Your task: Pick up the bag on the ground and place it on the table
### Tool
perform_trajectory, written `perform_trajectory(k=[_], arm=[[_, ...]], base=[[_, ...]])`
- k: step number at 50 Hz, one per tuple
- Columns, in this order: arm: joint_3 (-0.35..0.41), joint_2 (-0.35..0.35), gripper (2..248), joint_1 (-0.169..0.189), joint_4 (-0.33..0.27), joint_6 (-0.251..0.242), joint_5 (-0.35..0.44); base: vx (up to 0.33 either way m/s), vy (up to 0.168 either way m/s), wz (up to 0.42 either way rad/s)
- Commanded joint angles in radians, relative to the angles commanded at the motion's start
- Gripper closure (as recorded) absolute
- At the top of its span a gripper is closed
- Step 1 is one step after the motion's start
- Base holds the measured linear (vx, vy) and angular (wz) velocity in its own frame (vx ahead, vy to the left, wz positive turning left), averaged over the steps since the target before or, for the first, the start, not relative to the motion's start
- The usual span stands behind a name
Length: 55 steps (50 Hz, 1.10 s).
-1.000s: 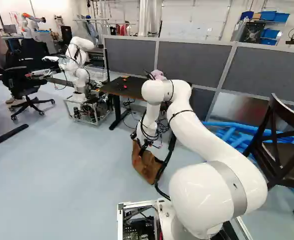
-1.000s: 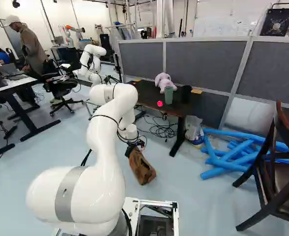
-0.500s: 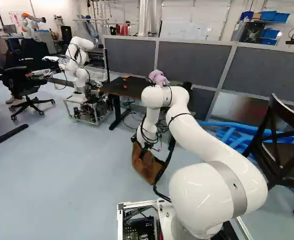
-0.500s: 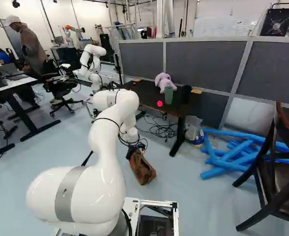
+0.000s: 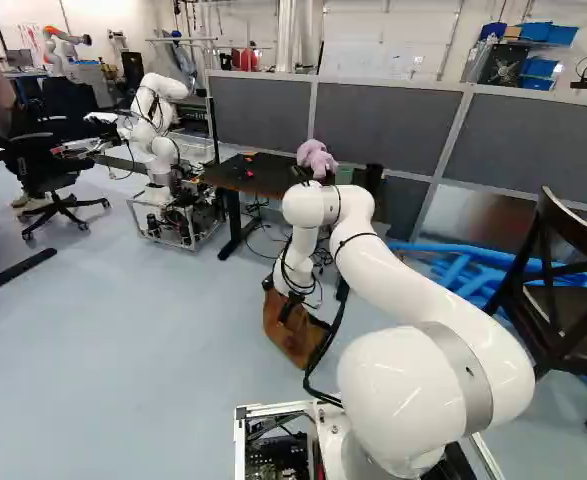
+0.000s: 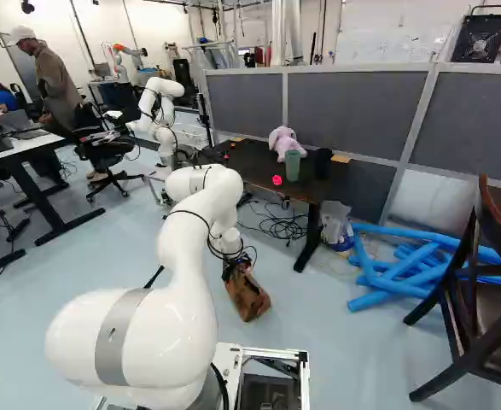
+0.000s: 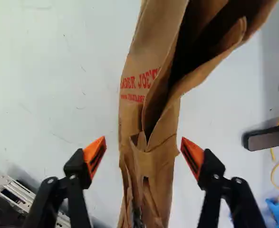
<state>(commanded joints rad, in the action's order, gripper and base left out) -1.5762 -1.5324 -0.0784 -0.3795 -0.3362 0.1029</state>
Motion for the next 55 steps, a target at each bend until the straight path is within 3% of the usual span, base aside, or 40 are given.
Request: perform_trajectory(k=[3,4,9,10,14,15,19,20,25,26,55], arm=[[-0.002,-0.002,39,0.000,0.000,0.000,0.000],[-0.002,-0.002,76,0.000,0.000,0.000,0.000],[-0.003,-0.003,76,0.000,0.000,0.000,0.000],[-0.003,-0.004,114,0.000,0.000,0.000,0.000],[-0.003,-0.004,114,0.000,0.000,0.000,0.000],[-0.003,-0.004,152,0.000,0.000,0.000,0.000],[-0.003,-0.004,152,0.000,0.000,0.000,0.000],[-0.003,-0.004,190,0.000,0.000,0.000,0.000],[-0.003,-0.004,190,0.000,0.000,0.000,0.000],[-0.003,-0.004,225,0.000,0.000,0.000,0.000],[0.079,0.084,229,0.000,0.000,0.000,0.000]], base=[[0.000,0.000,0.000],[0.000,0.000,0.000],[0.000,0.000,0.000],[0.000,0.000,0.000],[0.000,0.000,0.000],[0.000,0.000,0.000],[0.000,0.000,0.000],[0.000,0.000,0.000],[0.000,0.000,0.000],[0.000,0.000,0.000],[0.000,0.000,0.000]])
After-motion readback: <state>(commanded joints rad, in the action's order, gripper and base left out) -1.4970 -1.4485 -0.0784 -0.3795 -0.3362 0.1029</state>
